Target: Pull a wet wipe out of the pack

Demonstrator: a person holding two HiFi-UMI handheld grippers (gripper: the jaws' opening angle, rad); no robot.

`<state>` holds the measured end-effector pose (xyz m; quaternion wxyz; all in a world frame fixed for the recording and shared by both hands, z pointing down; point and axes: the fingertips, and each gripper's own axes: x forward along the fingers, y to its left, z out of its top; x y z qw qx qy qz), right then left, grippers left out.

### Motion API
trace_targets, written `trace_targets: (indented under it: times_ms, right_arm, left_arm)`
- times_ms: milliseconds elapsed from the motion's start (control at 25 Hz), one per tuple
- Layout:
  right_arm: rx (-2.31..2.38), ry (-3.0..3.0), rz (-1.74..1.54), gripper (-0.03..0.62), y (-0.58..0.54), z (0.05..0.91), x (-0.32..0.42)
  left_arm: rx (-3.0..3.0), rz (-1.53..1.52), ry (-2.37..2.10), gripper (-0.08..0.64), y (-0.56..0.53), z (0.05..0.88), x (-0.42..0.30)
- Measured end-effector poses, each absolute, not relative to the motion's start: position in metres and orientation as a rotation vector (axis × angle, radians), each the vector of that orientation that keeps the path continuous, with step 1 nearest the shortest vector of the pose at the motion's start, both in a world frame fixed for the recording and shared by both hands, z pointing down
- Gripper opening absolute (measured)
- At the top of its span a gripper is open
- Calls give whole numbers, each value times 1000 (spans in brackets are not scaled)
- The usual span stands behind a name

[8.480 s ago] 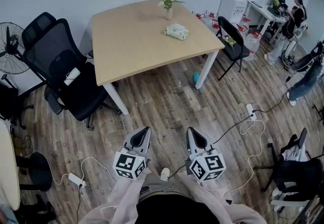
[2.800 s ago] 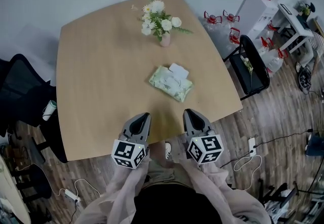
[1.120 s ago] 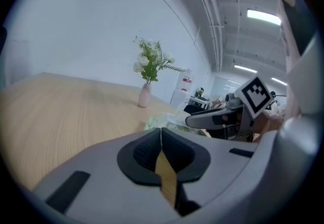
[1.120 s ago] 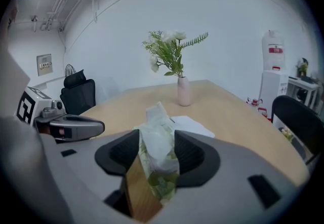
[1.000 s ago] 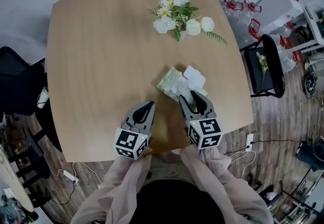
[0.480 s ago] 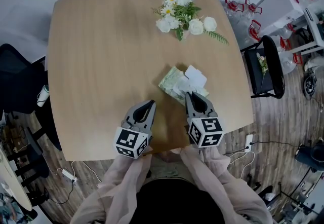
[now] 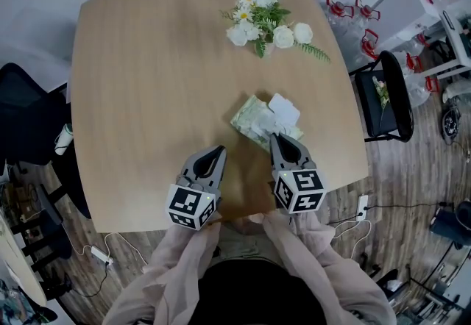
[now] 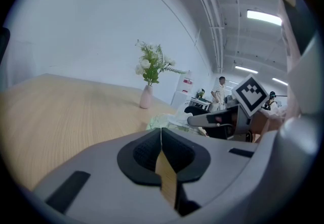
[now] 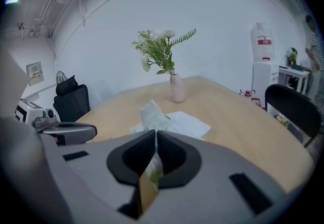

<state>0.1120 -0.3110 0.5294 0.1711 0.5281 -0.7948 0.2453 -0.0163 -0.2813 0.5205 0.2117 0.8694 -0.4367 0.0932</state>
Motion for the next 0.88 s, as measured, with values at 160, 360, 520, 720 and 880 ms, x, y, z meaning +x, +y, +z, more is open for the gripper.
trace_targets:
  times_ms: [160,360,520,720,880]
  right_arm:
    - [1496,-2264,686,20,-308,527,111]
    - [1493,-2271,677,18,-304,525,110]
    - [1494,-2271,673,18,-300,524,109]
    - [1485,-2278,665,18,-294,522,106]
    - [1467,-2288,668,17,-288,523,103]
  left_arm:
    - [2417,266,-1215,15,-279,520,-17]
    - [2423,264,-1215,14,-276,518,-17]
    - [2424,265,-1218,15,-272,517,-18]
    - [2426,263,-1225,15,-269,515,-20]
    - [2431,262,-1228,14,-266,514,-20]
